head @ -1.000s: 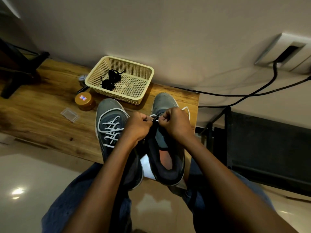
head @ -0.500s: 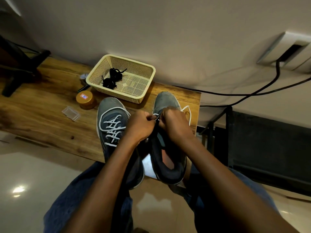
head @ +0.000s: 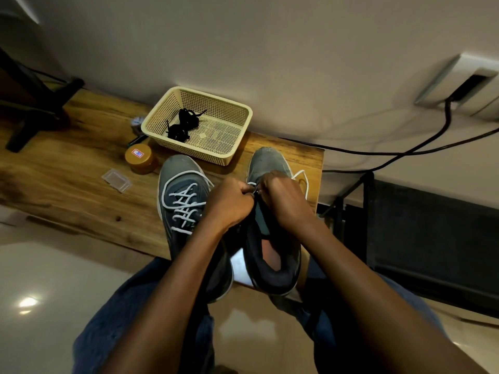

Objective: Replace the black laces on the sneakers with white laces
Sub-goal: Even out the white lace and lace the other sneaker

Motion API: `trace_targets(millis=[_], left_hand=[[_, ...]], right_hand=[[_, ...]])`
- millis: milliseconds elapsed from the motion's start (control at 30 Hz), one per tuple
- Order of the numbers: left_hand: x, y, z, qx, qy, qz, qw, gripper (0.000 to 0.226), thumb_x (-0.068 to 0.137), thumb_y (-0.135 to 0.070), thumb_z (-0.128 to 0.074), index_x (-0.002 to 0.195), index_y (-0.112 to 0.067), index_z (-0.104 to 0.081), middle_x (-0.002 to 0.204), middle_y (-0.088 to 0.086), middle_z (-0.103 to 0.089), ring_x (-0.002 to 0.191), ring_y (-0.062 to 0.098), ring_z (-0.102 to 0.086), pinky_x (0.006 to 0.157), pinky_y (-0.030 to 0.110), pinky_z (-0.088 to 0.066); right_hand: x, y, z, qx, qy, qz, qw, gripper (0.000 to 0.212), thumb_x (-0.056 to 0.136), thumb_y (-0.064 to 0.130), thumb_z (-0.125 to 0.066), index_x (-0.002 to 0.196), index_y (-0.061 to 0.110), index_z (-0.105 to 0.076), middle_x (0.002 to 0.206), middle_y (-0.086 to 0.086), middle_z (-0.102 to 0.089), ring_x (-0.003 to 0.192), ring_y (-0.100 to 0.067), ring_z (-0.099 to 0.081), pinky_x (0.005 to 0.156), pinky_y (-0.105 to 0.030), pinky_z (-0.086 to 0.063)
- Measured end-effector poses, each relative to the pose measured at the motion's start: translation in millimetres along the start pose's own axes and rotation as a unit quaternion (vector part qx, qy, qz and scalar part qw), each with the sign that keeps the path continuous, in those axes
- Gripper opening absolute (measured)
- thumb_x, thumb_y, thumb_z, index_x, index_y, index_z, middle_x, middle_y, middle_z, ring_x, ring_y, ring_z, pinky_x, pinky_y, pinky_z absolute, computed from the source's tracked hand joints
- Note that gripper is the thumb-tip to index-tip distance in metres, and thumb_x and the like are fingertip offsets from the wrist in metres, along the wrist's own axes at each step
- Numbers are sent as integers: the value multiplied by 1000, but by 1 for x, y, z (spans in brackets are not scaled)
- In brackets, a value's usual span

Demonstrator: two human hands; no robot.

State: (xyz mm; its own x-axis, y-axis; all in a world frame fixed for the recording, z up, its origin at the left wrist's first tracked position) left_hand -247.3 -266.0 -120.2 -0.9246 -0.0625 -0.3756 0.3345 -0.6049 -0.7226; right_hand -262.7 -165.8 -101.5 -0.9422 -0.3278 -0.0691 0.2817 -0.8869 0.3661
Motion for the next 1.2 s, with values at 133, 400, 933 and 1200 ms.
trace_targets(millis=[133,400,933,1200], left_hand=[[2,5,0,-20,-5,19,1000,25,87,-14,-58,103,-22,-75,96,4,-74,91,21,-67,80,29,-52],[4,10,2,-99,-30,31,994,19,92,-16,-59,84,-9,-74,86,12,-73,84,27,-68,80,41,-53],[-2,6,7,-144,-50,48,987,7,88,-9,-66,86,-13,-71,73,2,-68,51,2,-62,59,21,-56],[-1,7,6,-169,-62,36,983,5,86,-6,-68,83,-8,-72,70,4,-69,57,11,-66,68,32,-60]], right_hand=[[0,3,4,-21,-12,17,1000,16,87,-4,-53,102,1,-59,107,-20,-57,94,-36,-57,69,-35,-38],[-2,-22,1,193,-50,-93,975,7,83,5,-68,78,5,-71,86,-9,-72,82,-20,-65,77,-37,-51],[-13,-32,-3,217,-103,-191,952,16,82,7,-70,66,4,-70,71,-13,-69,73,-24,-66,77,-40,-52],[-17,-22,2,228,-117,-169,952,13,85,1,-64,75,4,-72,79,-9,-70,74,-17,-63,76,-36,-53]])
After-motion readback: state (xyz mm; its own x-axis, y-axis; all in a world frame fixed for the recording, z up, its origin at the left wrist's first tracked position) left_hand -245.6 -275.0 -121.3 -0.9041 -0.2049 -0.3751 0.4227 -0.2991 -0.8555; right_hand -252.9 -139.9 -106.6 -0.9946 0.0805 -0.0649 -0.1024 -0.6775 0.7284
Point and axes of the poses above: each hand's wrist, its own x-axis towards the middle knuckle, its own z-axis out of the back of the hand, y = z × x, the point moved 8 cm from there along x, towards the middle knuckle
